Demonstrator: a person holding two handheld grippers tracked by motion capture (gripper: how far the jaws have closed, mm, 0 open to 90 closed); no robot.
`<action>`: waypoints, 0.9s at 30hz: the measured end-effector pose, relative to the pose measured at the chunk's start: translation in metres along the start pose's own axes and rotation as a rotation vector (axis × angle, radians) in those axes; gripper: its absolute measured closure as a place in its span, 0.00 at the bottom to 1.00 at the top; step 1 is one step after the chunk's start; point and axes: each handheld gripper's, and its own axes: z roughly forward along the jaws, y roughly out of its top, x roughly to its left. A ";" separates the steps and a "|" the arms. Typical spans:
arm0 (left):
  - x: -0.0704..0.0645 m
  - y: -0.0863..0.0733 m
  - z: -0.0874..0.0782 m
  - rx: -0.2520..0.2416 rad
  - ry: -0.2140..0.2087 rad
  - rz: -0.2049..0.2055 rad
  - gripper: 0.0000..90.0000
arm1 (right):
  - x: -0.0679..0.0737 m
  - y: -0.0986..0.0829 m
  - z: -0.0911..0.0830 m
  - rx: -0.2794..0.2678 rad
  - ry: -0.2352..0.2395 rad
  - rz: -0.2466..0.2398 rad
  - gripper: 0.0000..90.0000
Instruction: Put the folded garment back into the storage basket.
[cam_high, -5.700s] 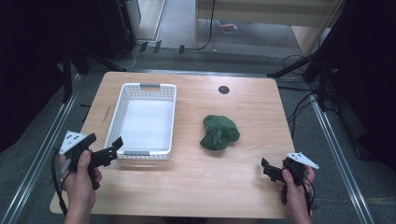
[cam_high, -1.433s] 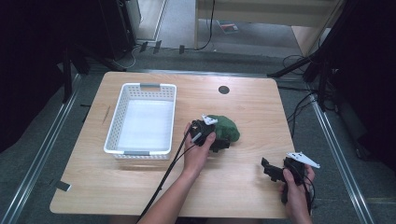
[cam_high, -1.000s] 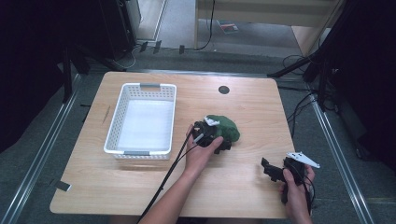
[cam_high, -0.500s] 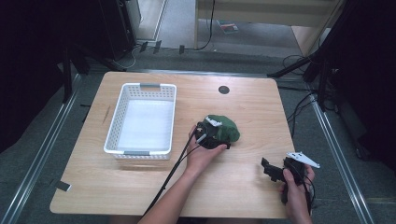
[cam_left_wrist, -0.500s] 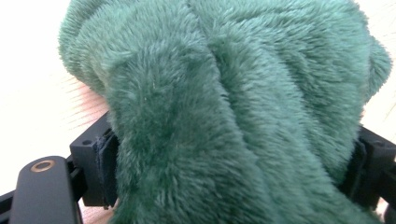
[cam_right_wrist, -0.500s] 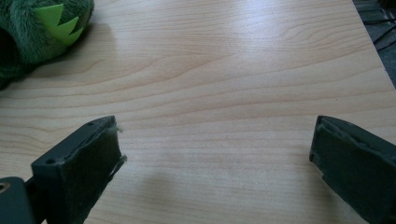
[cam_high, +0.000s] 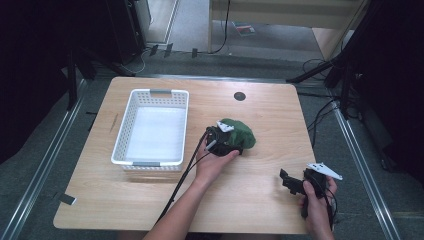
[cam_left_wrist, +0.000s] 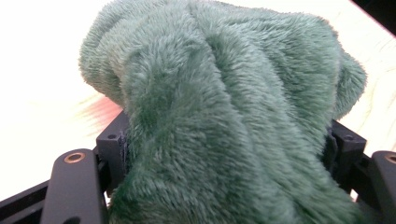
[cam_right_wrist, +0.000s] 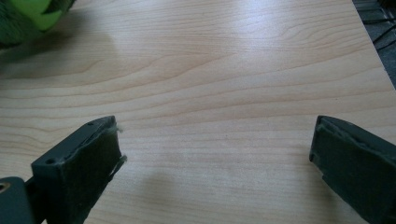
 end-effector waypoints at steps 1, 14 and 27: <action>0.000 0.001 -0.002 -0.005 -0.003 0.002 0.29 | 0.000 0.000 0.000 0.000 0.000 0.000 0.02; 0.005 0.016 -0.032 -0.068 -0.011 0.001 0.29 | 0.000 0.000 0.000 0.001 -0.001 -0.002 0.02; 0.013 0.031 -0.060 -0.123 -0.003 0.005 0.29 | 0.000 0.000 0.000 0.002 -0.002 -0.001 0.02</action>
